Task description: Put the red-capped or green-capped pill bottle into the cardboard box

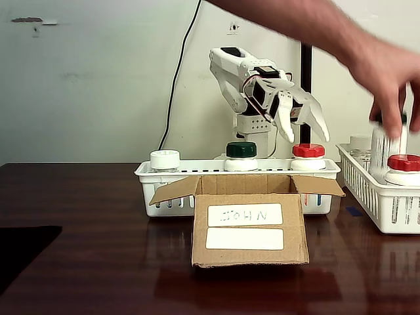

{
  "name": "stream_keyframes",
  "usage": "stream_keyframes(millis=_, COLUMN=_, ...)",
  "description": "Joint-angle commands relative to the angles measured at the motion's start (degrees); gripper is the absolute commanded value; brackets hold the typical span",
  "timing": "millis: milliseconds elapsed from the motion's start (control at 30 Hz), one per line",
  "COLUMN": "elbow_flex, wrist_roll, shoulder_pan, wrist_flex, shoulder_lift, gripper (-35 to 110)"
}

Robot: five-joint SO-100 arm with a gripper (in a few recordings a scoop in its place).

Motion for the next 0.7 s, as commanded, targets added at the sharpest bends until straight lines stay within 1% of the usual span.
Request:
stream_keyframes(millis=0, elbow_flex=-6.0, wrist_roll=2.2, shoulder_pan=0.7, wrist_flex=-2.5, shoulder_lift=-3.3, gripper=63)
stream_keyframes(millis=333, elbow_flex=-9.6, wrist_roll=3.0, shoulder_pan=1.1, wrist_flex=-9.4, shoulder_lift=-14.6, gripper=63)
stream_keyframes(millis=667, elbow_flex=-12.0, wrist_roll=1.6, shoulder_pan=1.2, wrist_flex=-15.3, shoulder_lift=-24.6, gripper=63)
